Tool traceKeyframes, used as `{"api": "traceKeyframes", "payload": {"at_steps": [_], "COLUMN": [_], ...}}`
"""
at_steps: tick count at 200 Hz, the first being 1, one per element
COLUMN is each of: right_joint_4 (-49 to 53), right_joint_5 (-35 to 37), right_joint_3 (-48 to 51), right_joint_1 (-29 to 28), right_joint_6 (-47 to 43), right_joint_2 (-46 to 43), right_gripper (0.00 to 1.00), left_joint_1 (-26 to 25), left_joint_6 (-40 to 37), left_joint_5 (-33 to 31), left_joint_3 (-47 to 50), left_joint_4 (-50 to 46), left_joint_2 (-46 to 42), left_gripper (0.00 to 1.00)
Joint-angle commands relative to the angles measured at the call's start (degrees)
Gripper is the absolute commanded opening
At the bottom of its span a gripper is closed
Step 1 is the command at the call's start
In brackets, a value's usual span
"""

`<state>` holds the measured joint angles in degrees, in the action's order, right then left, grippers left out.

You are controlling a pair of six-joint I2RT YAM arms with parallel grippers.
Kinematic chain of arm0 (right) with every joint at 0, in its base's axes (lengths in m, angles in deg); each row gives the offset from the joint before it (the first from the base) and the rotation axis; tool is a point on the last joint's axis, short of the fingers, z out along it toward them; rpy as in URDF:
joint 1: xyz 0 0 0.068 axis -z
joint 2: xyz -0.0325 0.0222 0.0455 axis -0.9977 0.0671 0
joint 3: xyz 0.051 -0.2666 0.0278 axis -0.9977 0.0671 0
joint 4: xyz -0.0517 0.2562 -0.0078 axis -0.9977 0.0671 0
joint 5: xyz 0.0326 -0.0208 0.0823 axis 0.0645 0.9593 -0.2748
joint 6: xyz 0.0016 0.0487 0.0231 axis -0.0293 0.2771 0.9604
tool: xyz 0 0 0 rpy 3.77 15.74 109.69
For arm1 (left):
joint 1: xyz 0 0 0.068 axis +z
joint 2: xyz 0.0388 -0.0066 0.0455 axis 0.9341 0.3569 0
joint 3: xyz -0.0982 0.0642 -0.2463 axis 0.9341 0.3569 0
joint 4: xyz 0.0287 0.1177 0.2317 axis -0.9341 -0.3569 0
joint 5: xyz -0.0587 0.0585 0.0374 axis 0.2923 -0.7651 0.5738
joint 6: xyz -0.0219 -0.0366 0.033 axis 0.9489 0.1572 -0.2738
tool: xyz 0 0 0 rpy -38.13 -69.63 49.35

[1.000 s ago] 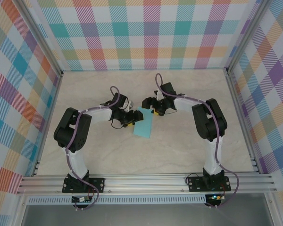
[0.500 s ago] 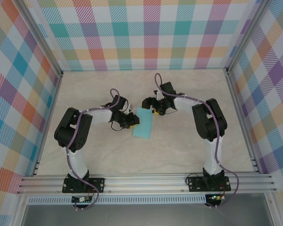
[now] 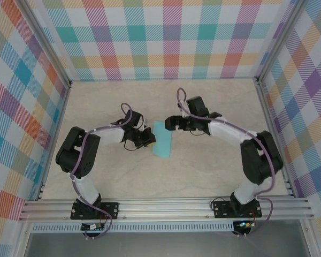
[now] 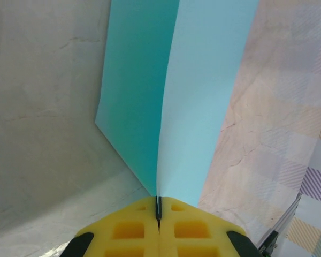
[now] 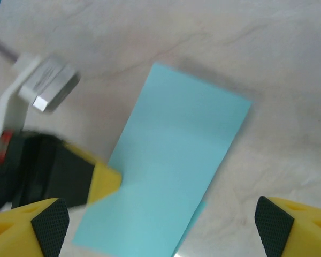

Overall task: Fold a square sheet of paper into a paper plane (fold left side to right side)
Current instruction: Third fold the triangle at the center of the table.

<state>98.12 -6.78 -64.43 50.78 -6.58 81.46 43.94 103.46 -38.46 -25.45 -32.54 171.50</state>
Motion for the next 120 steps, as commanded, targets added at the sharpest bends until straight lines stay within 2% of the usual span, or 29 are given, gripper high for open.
{"api": "traceKeyframes", "payload": {"at_steps": [1, 23, 39, 54, 95, 120], "right_joint_4": [-4.5, -7.9, -8.9, -9.8, -9.3, -9.7], "right_joint_5": [9.0, 18.1, 25.6, 29.7, 34.4, 36.4], "right_joint_3": [8.5, 12.8, 12.7, 11.2, 4.1, 1.6], "right_joint_1": [-6.4, -15.4, -21.5, -25.3, -29.1, -29.1], "right_joint_6": [-7.2, -11.5, -15.0, -17.3, -23.6, -25.2], "right_joint_2": [-5.4, -7.5, -5.4, -1.9, 8.5, 11.1], "right_gripper": [0.93, 0.92, 0.92, 0.92, 0.90, 0.84], "left_joint_1": [-0.7, -1.1, -1.4, -1.5, -1.9, -2.1], "left_joint_6": [1.9, 2.4, 2.6, 2.6, 2.6, 2.5], "left_joint_5": [0.5, 0.6, 0.7, 0.6, 0.5, 0.6], "left_joint_3": [0.2, 0.1, 0.2, 0.2, -0.2, -0.4], "left_joint_4": [0.5, 0.4, 0.4, 0.3, -0.2, -0.4], "left_joint_2": [-1.6, -1.4, -1.2, -1.3, -0.9, -0.6], "left_gripper": [0.02, 0.02, 0.01, 0.01, 0.01, 0.01]}}
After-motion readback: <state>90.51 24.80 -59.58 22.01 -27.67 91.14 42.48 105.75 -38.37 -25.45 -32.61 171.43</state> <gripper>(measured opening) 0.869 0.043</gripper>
